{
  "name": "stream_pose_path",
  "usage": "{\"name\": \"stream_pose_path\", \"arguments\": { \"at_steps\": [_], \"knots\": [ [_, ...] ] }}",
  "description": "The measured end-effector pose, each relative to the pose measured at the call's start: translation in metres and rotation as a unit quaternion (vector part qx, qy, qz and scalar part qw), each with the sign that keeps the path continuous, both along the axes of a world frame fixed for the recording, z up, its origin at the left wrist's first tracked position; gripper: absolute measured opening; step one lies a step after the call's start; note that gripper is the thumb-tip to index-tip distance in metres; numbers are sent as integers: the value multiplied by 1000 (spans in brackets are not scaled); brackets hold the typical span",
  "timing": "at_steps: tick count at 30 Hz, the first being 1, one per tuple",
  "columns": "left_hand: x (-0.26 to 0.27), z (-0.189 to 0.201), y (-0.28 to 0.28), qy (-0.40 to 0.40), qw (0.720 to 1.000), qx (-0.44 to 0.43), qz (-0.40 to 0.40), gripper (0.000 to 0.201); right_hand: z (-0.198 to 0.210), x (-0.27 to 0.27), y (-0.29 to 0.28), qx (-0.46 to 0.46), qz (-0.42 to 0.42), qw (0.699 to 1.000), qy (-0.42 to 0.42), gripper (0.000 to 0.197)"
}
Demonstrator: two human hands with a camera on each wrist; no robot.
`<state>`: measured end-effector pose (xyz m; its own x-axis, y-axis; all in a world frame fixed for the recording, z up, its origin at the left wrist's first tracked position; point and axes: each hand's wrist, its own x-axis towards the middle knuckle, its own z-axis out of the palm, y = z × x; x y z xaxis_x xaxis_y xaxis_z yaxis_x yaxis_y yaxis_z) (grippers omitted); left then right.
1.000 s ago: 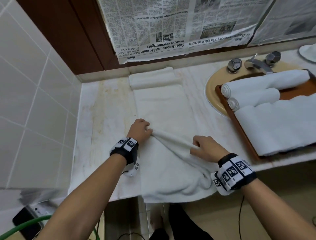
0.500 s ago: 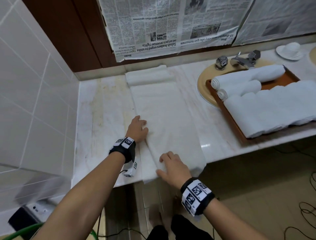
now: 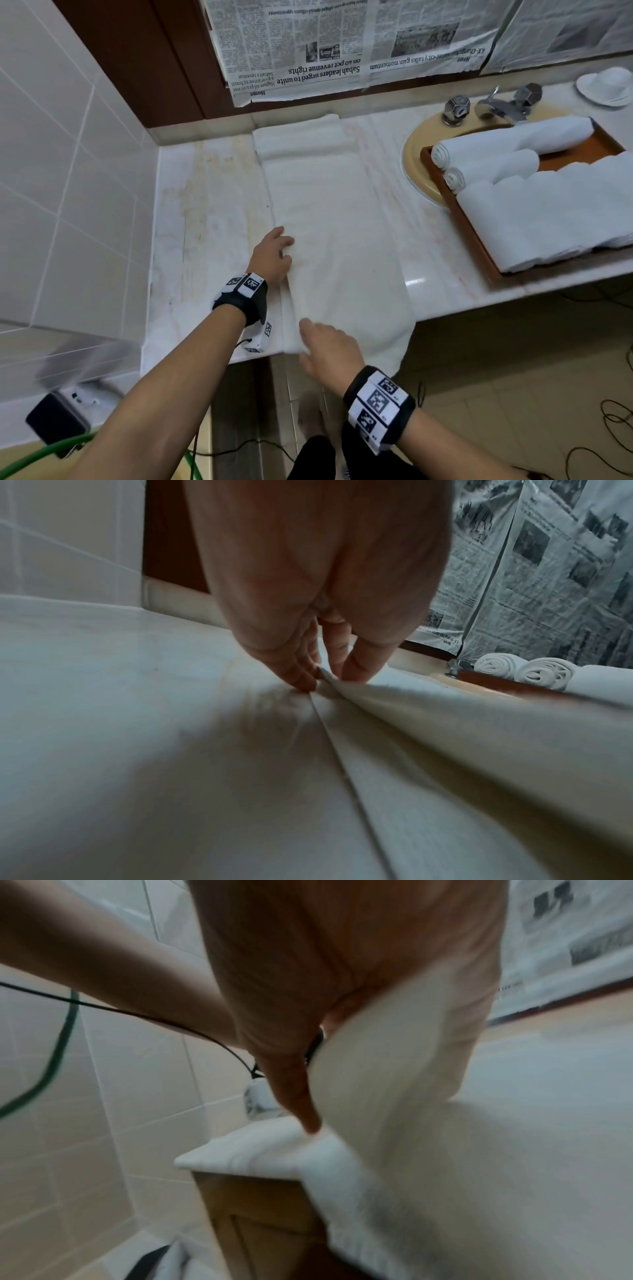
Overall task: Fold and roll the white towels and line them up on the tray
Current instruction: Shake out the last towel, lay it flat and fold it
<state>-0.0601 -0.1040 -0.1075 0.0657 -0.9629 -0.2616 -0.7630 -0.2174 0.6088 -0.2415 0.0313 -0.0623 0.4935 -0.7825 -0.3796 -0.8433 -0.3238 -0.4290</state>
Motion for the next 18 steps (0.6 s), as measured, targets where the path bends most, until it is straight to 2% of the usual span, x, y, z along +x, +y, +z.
{"name": "stream_pose_path", "arguments": {
  "at_steps": [3,5,9,12,13,15,17,18],
  "knots": [
    [4,-2,4,13,1000,-19,-5,39,-7,1,12,79,60,995,23,21],
    [6,-2,4,19,999,-31,1,38,-5,-2,9,83,60,995,8,18],
    [7,-4,3,4,999,-40,5,44,-2,-16,-41,-13,-68,993,-92,16],
    [0,-10,12,-73,995,-57,-27,51,-20,-39,-102,-140,-90,985,-53,34],
    [-7,-11,17,-94,993,-60,-38,58,-26,-47,-118,-162,-81,983,-31,40],
    [-23,-10,25,-134,988,-47,-64,76,-37,-56,-140,-145,-36,989,16,55],
    [-38,-15,28,-174,980,-7,-98,79,-45,-54,-151,-108,34,992,52,70],
    [-42,-18,27,-187,976,10,-110,77,-48,-50,-155,-101,64,991,61,70]
  ]
}}
